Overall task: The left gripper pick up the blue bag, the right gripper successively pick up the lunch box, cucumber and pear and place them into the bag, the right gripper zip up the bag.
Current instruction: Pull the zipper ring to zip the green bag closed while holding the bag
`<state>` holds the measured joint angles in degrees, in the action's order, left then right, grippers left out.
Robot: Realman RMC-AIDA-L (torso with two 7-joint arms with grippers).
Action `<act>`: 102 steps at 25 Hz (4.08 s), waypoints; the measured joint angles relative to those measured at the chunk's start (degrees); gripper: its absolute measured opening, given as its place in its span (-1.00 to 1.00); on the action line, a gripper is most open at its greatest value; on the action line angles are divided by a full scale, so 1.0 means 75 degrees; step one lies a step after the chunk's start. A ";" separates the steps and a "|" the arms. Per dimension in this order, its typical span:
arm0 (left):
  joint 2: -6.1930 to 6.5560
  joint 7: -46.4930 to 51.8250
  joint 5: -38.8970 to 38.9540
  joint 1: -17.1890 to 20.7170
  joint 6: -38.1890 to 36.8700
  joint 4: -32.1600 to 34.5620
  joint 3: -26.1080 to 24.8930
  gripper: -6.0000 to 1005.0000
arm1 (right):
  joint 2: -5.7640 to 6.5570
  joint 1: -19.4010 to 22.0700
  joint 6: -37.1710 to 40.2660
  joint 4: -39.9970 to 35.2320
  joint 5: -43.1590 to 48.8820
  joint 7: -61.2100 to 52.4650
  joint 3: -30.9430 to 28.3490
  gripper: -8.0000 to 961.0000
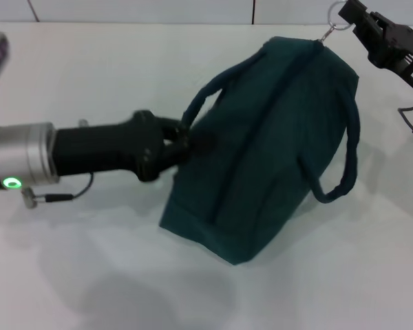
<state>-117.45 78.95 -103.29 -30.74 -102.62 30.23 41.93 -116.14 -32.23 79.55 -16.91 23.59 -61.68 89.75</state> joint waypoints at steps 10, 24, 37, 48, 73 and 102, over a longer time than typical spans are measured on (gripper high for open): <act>0.0120 0.0651 0.0070 0.0275 0.0226 0.0612 -0.0804 -0.77 | -0.0005 -0.0079 0.0212 -0.0016 -0.0045 -0.0837 0.0047 -0.97; -0.0079 0.4369 -0.0584 -0.0259 0.0302 0.4649 0.0037 0.00 | -0.0006 -0.0220 0.0179 0.0027 -0.0055 -0.0953 0.0056 -0.97; -0.0284 0.8737 -0.2473 -0.0613 0.1895 0.8301 0.3845 0.72 | -0.0006 -0.0250 0.0099 0.0031 -0.0054 -0.0962 0.0056 -0.97; -0.0295 0.9708 -0.3453 -0.0784 0.2430 0.8155 0.4757 0.70 | -0.0006 -0.0268 0.0079 0.0006 -0.0051 -0.0958 0.0127 -0.97; -0.0274 0.9503 -0.3193 -0.0763 0.2560 0.7867 0.4767 -0.40 | -0.0006 -0.0249 -0.0015 0.0052 -0.0067 -0.0959 0.0115 -0.97; -0.0250 0.8950 -0.2143 -0.0612 0.2324 0.7967 0.4372 -0.89 | -0.0004 -0.0028 -0.2264 0.0504 -0.0133 -0.1075 0.0150 -0.97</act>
<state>-119.32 146.08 -119.36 -35.33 -85.19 89.99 74.72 -116.18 -32.45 62.58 -13.13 22.59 -69.74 90.88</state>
